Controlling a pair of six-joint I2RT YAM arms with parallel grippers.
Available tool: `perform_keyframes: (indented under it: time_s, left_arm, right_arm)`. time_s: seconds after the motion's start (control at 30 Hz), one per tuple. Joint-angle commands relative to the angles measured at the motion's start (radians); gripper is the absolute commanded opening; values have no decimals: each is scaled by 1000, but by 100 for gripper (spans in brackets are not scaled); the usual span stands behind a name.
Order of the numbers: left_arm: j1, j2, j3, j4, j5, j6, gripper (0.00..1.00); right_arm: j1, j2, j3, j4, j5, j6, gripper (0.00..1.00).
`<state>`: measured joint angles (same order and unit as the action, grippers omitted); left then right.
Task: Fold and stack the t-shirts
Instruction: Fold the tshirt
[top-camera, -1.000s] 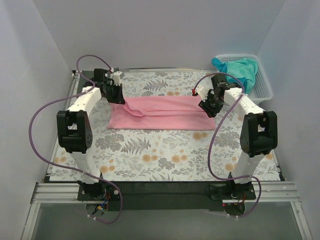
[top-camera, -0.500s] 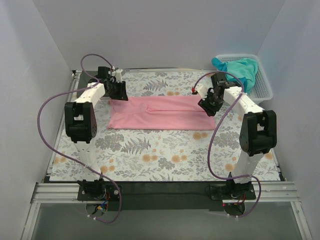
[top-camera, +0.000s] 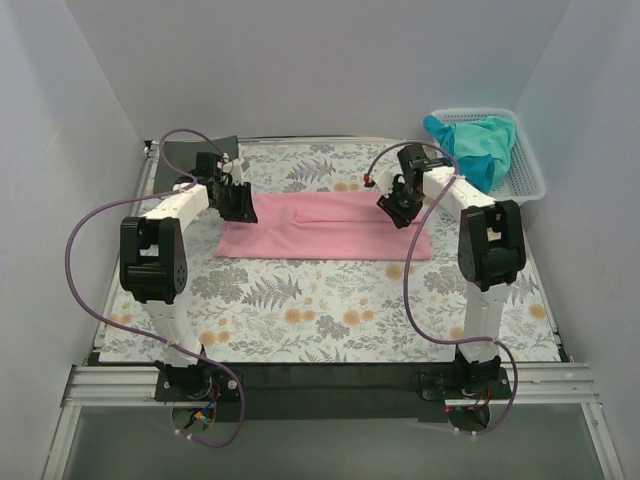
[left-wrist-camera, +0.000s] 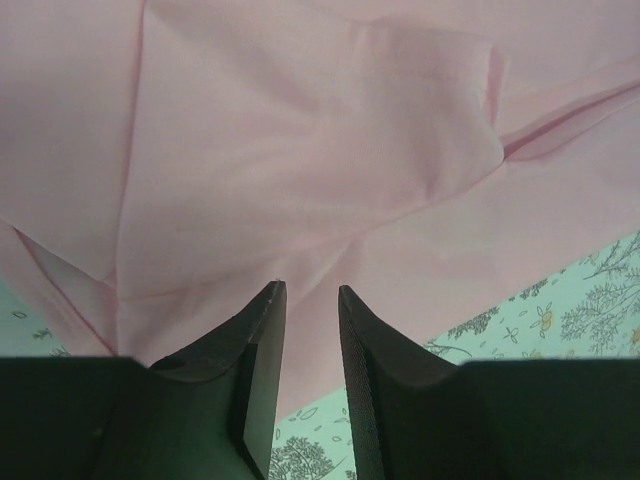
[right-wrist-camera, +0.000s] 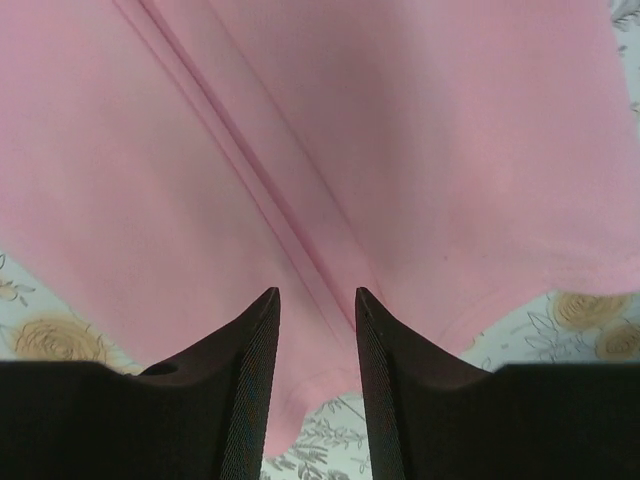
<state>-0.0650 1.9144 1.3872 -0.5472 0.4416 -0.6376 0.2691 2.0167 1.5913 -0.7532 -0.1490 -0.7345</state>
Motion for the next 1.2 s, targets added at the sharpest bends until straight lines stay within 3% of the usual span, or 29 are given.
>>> perform_keyframes:
  time_s: [0.0,0.2,0.4,0.57,0.67,0.83,1.03,1.17]
  left_arm:
    - [-2,-83,-34,4,-6,-33,27]
    - [-1,-149,-100,-13,-47,-30,27]
    - [-1,-268,-181,-43,-47,-37,27]
    - [-12,-356,-283,-68,-11,-40,27]
    - [-47,-374,-310,-68,-1,-37,26]
    - [-143,-321,-272,-31,-53,-68,25]
    - [-168,-105,-140,-43,-167,-138,26]
    - [-168,-2,-88,-66,-244,-142,20]
  right_arm:
    - [12,59,36,28,8,15,36]
    - [16,36,-130,46,48,-28,31]
    - [42,-168,-407,41,49,-52,26]
    - [165,-386,-637,-78,-62,-71,24]
    - [179,-479,-617,-116,-151,-31,23]
    - [128,-513,-512,-149,-133,-25,21]
    - [82,-423,-493,-68,-20,-25,18]
    - [71,-351,-504,1,64,-29,17]
